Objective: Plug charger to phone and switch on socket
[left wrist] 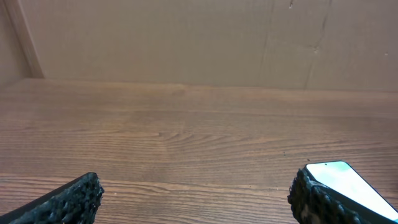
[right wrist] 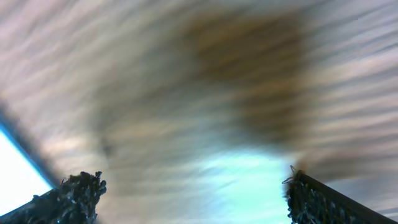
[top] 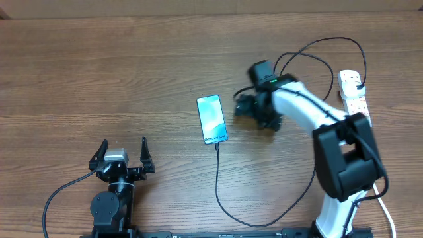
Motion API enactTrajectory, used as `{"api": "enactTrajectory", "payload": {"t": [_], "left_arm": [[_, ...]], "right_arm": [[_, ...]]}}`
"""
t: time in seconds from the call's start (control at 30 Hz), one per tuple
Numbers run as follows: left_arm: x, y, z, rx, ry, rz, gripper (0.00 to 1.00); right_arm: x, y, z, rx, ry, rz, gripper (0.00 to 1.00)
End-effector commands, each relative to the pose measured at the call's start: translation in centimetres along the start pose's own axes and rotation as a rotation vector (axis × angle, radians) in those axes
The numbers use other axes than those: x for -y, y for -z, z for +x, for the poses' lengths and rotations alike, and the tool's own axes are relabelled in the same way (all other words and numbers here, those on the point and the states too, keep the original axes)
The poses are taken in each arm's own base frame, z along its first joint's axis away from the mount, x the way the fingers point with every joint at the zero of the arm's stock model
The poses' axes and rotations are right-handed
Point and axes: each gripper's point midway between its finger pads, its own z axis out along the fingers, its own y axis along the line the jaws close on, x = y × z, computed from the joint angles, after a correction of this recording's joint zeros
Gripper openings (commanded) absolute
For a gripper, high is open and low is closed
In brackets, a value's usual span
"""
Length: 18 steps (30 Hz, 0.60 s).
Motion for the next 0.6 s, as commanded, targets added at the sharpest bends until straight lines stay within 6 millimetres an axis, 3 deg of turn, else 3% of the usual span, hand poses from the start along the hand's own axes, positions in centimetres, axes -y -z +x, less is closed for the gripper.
{"api": "enactTrajectory", "payload": {"t": [0.0,0.13,0.27,0.43,0.57], "left_arm": [[0.0,0.1,-0.2,0.009,-0.014,0.002,1.00],[0.0,0.1,-0.2,0.009,-0.014,0.002,1.00],[0.0,0.1,-0.2,0.009,-0.014,0.002,1.00],[0.0,0.1,-0.2,0.009,-0.014,0.002,1.00],[0.0,0.1,-0.2,0.009,-0.014,0.002,1.00]], "right_arm": [[-2.9,0.9,2.3,0.007,0.094,-0.031,1.00],[-5.2,1.1,4.8,0.001,0.180,-0.044,1.00],[-6.6,2.5,5.7,0.023,0.217,-0.075,1.00],[-7.5,6.7,4.9,0.102,0.221,-0.155,1.00],[-8.0,11.5,4.2,0.193,0.215,-0.243,1.00]]}}
